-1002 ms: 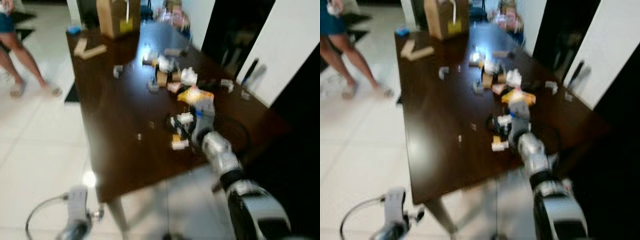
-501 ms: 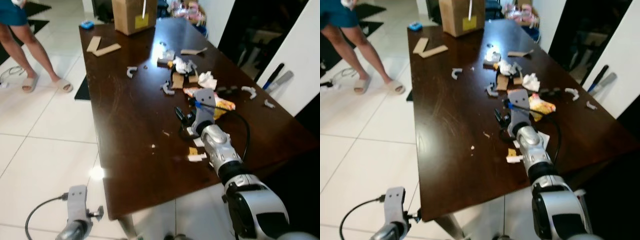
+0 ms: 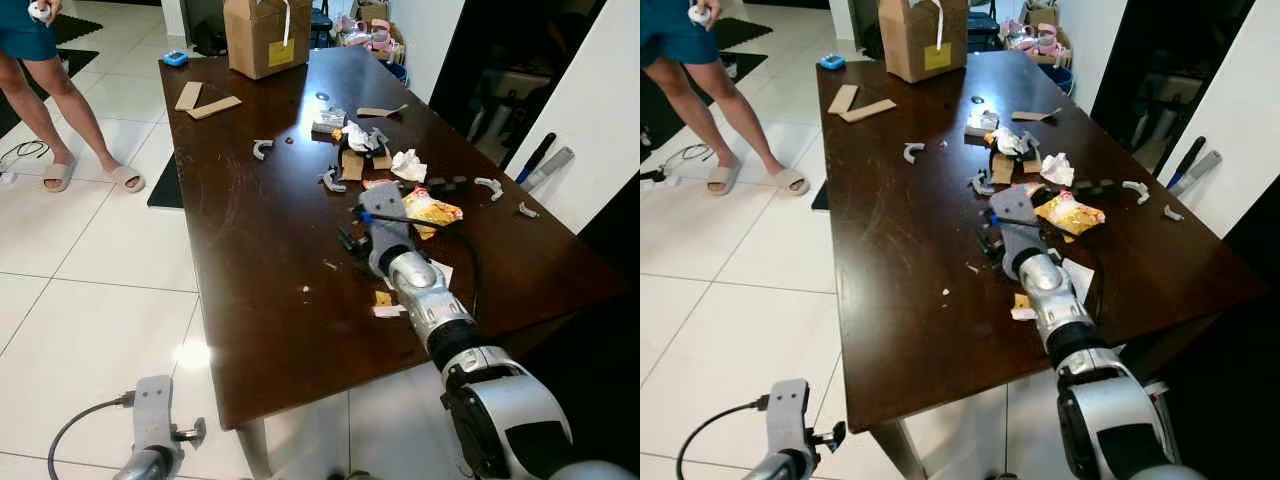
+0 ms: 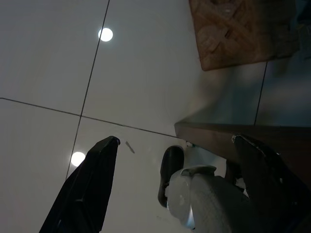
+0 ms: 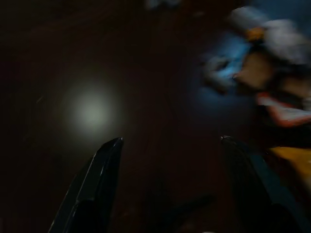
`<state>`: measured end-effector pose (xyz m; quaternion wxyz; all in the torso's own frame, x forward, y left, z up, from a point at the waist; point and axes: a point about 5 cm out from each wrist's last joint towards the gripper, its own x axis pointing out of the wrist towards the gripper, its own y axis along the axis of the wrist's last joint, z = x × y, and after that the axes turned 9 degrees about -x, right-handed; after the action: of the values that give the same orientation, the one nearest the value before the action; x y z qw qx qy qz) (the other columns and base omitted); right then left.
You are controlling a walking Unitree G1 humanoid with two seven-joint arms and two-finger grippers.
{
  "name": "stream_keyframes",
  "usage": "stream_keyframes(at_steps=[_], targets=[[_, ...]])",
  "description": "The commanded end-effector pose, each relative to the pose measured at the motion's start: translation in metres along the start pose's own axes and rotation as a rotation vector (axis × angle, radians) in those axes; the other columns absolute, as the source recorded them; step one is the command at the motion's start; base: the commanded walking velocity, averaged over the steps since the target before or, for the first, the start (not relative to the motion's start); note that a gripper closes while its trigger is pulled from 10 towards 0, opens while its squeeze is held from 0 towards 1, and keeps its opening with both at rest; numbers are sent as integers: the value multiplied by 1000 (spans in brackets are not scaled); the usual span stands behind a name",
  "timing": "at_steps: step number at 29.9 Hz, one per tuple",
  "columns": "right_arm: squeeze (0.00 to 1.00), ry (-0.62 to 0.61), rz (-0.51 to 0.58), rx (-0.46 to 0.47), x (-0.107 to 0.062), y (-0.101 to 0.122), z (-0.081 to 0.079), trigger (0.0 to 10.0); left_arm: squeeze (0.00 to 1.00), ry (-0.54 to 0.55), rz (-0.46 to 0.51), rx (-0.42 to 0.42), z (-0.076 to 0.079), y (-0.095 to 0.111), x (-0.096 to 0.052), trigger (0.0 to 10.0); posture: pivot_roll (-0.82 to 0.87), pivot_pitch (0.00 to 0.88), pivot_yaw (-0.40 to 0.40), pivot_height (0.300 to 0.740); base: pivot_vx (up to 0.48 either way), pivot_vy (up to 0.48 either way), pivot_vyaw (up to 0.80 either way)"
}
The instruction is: Picking trash to rubbish bin
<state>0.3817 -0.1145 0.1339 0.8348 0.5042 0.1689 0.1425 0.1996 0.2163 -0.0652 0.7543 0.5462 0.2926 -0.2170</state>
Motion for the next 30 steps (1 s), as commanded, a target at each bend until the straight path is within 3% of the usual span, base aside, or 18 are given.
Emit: stream_keyframes(at_steps=[1, 5, 8, 14, 17, 21, 30], targets=[[0, 88, -39, -29, -4, -9, 0, 10000, 0, 7, -34, -3, 0, -12, -3, 10000, 138, 130, -56, 740, 0, 0, 0], [0, 153, -107, -102, -11, -21, 8, 10000, 0, 8, -38, -13, 0, -16, -4, 10000, 134, 133, -59, 740, 0, 0, 0], [0, 151, -151, -97, -12, -26, 6, 10000, 0, 7, -38, -14, 1, -16, -4, 10000, 134, 134, -60, 740, 0, 0, 0], [0, 131, -250, 59, -11, -37, -5, 10000, 0, 9, -29, -17, 0, -14, -4, 10000, 135, 138, -62, 740, 0, 0, 0], [0, 148, -373, 220, -15, -50, -11, 10000, 0, 9, -27, -15, -1, -13, -4, 10000, 133, 139, -64, 740, 0, 0, 0], [0, 162, -463, 304, -20, -61, -14, 10000, 0, 10, -29, -14, -1, -13, -4, 10000, 131, 138, -68, 740, 0, 0, 0], [0, 144, -517, 307, -28, -72, -8, 10000, 0, 8, -30, -12, 0, -14, -4, 10000, 130, 136, -71, 740, 0, 0, 0]])
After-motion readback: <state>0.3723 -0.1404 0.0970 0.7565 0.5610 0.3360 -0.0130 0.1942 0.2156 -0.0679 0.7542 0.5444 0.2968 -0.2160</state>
